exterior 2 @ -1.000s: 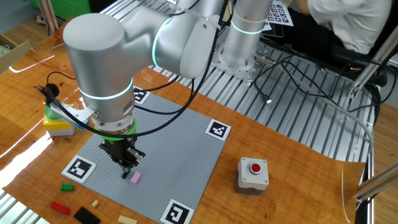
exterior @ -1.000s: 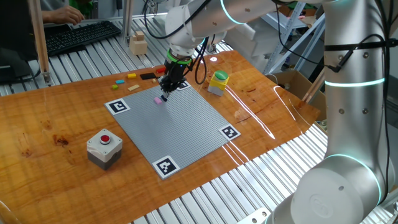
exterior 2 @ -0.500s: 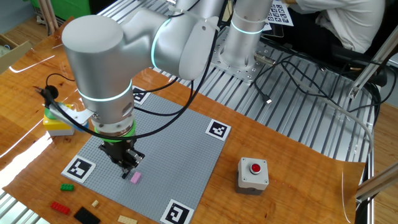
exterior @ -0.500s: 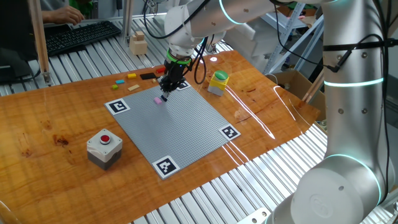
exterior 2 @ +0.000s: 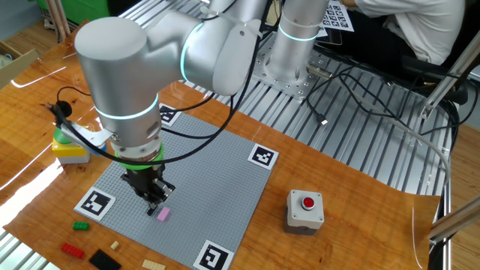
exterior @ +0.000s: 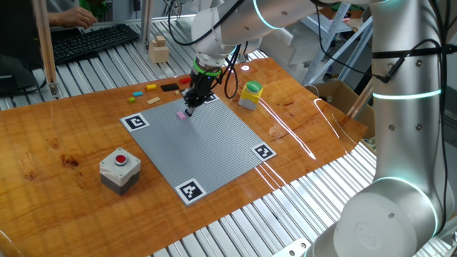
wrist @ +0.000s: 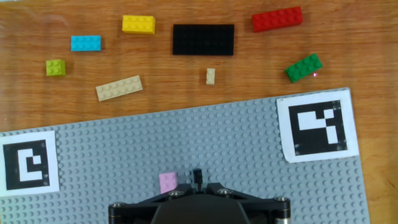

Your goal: Build with small Lego blocks

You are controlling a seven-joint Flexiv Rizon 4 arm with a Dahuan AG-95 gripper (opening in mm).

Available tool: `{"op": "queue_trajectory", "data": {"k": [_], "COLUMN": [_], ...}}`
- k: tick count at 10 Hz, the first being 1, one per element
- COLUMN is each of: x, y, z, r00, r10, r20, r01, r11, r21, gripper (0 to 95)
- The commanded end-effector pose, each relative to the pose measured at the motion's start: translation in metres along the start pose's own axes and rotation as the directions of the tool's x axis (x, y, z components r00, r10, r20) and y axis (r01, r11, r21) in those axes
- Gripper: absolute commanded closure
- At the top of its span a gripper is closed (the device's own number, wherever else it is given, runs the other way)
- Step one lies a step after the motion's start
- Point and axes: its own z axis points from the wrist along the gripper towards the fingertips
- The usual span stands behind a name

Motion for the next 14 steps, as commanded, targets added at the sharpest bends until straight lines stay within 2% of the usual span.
{"op": "queue_trajectory", "data": {"k": [1,2,7,10,11,14], "x": [0.003,0.004,0.006,0.007,0.006,0.006], "y": [0.004,0.006,0.008,0.009,0.011,0.012], "z": [0.004,0.005,0.011,0.006,-0.002,-0.005], "r00": [1.000,1.000,1.000,0.999,0.999,0.999], "r10": [0.006,0.013,0.020,0.032,0.039,0.042], "r20": [0.003,0.007,0.022,0.002,-0.008,-0.008], "r01": [-0.006,-0.013,-0.019,-0.032,-0.039,-0.042], "r11": [1.000,1.000,1.000,0.999,0.999,0.999], "r21": [-0.002,-0.010,-0.015,-0.015,-0.011,-0.004], "gripper": [95.0,95.0,95.0,95.0,95.0,95.0]}}
